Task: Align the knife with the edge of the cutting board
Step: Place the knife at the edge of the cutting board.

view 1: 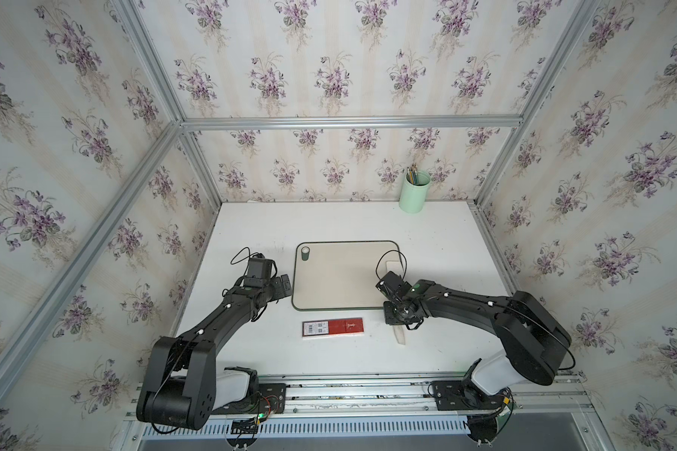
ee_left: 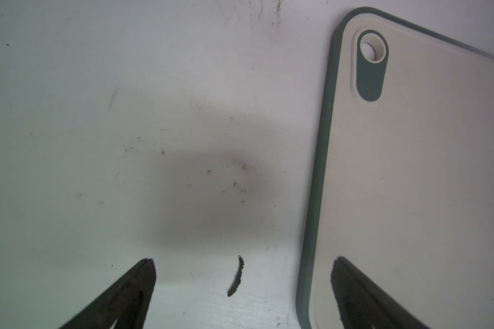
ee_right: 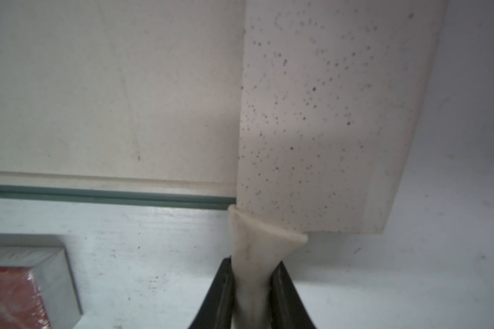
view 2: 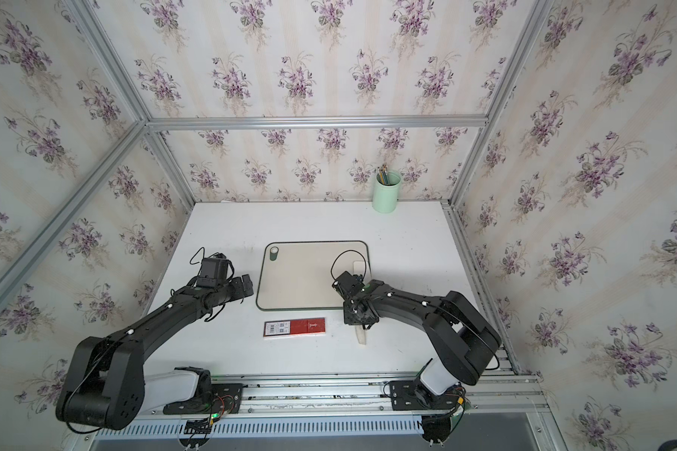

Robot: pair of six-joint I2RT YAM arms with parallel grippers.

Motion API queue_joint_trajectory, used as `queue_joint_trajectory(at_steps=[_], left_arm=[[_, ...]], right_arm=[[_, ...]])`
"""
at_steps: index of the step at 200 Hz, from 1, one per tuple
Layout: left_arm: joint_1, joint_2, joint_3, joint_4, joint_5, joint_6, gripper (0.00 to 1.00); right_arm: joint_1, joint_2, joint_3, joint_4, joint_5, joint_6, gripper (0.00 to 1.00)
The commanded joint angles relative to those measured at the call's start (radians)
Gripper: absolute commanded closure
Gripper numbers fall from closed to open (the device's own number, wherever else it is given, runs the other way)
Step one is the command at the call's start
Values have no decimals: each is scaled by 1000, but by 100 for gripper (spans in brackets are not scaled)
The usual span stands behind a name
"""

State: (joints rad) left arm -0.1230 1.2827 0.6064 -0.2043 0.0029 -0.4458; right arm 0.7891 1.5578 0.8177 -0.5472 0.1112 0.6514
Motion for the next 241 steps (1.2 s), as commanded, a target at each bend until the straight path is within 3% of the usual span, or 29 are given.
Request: queue_joint_trajectory(at_steps=[1,74,125,197,241], left_arm=[[0,3,7,20,-12,-3,0],[-6,10,11,16,-18,-1,0],[-9,9,13,17,-20,1,1],[-10,7,12,18,-21,1,0],[-10,8,12,18,-21,1,0]], right_arm=[[-1,2,1,8,18,2,97],[-1,16,9,13,-1,4,80],[-1,20,21,9,-5,2,59],[-1,11,13,6,5,16,53],[0,14,5,15,13,27,61]])
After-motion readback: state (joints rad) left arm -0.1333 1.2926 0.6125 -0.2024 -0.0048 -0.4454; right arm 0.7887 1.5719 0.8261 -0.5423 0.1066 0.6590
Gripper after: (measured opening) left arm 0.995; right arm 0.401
